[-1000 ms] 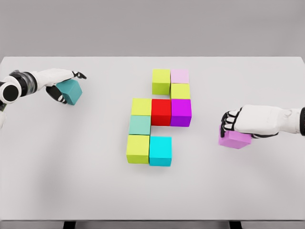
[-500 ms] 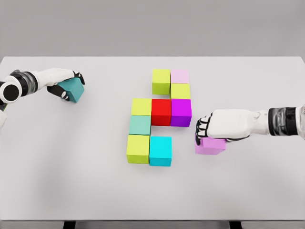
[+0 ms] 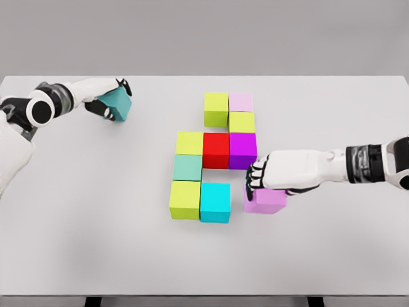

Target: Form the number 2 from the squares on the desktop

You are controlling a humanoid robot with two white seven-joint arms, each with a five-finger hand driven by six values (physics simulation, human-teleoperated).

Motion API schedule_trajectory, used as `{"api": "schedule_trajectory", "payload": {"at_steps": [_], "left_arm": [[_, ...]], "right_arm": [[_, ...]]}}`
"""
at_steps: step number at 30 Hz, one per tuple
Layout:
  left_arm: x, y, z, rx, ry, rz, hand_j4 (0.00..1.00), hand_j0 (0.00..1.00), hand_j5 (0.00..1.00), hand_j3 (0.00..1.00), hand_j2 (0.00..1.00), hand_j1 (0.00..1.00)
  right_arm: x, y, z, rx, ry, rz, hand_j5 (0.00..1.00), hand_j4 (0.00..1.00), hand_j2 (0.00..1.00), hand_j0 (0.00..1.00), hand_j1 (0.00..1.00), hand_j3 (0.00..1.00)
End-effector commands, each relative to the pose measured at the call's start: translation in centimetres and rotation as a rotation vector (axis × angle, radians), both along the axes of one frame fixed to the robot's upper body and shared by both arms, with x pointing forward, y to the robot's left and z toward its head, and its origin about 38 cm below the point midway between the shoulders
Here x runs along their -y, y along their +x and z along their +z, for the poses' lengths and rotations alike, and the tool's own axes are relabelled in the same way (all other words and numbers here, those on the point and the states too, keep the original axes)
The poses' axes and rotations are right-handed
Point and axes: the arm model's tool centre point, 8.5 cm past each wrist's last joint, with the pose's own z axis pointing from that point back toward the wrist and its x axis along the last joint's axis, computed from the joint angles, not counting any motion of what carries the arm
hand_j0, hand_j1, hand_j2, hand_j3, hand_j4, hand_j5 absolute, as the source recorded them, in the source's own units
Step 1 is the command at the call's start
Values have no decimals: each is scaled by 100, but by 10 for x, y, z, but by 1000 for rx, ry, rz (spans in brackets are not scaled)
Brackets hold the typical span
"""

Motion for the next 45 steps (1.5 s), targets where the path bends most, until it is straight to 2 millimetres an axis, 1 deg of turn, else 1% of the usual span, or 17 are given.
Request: {"api": "schedule_trajectory", "payload": {"at_steps": [1,4,7,9,13,15,17,26,28,29,33,36,38,40,41,43,45], "left_arm": [[13,1,6,7,-23,27,33,33,33,33,33,33],[30,2,3,-4,-48,45,33,33,33,33,33,33],[36,4,3,-19,-65,86,33,33,33,33,33,33],[43,2,7,-18,-80,123,33,33,33,33,33,33],[64,-3,5,-49,-101,186,33,33,33,33,33,33],[68,-4,5,-59,-101,215,33,33,33,33,33,33],[83,-5,3,-71,-118,209,33,33,33,33,33,33],[108,-9,-8,-113,-52,253,34,34,34,34,34,34],[115,-8,-3,-100,-33,234,34,34,34,34,34,34],[115,-8,-2,-96,-30,232,34,34,34,34,34,34],[138,-9,0,-79,-12,192,34,34,34,34,34,34],[144,-7,4,-67,-8,187,34,34,34,34,34,34],[150,-7,5,-50,7,184,34,34,34,34,34,34],[162,-8,8,-42,9,161,34,34,34,34,34,34],[165,-7,9,-40,15,155,34,34,34,34,34,34],[168,-7,9,-39,13,153,34,34,34,34,34,34],[166,-3,5,-53,20,168,34,34,34,34,34,34]], "right_arm": [[-3,-2,-3,-16,7,5,54,54,54,54,54,54],[-3,-2,-2,-17,12,6,55,55,55,55,55,55],[-4,-2,-1,-23,21,7,55,55,55,55,55,55],[-4,-2,-2,-25,22,8,55,55,55,55,55,55],[-7,-2,-2,-30,34,13,55,55,55,55,55,55],[-8,-3,-2,-32,36,14,55,55,55,55,55,55],[-10,-3,-1,-39,48,17,55,55,55,55,55,55],[-11,-3,-1,-45,56,18,56,56,56,56,56,56],[-10,-2,0,-41,57,16,100,100,100,100,100,100],[-10,-2,0,-41,57,16,100,100,100,100,100,100],[-10,-1,2,-40,64,13,100,100,100,100,100,100],[-7,0,7,-37,71,6,100,100,100,100,100,100],[3,4,17,-15,73,-19,100,100,100,100,100,100],[31,5,28,-2,36,-74,100,100,100,100,100,100],[50,3,32,4,-7,-108,100,100,100,100,100,100],[75,0,38,11,-66,-154,100,100,100,100,100,100],[88,-2,40,12,-101,-177,100,100,100,100,100,100]]}}
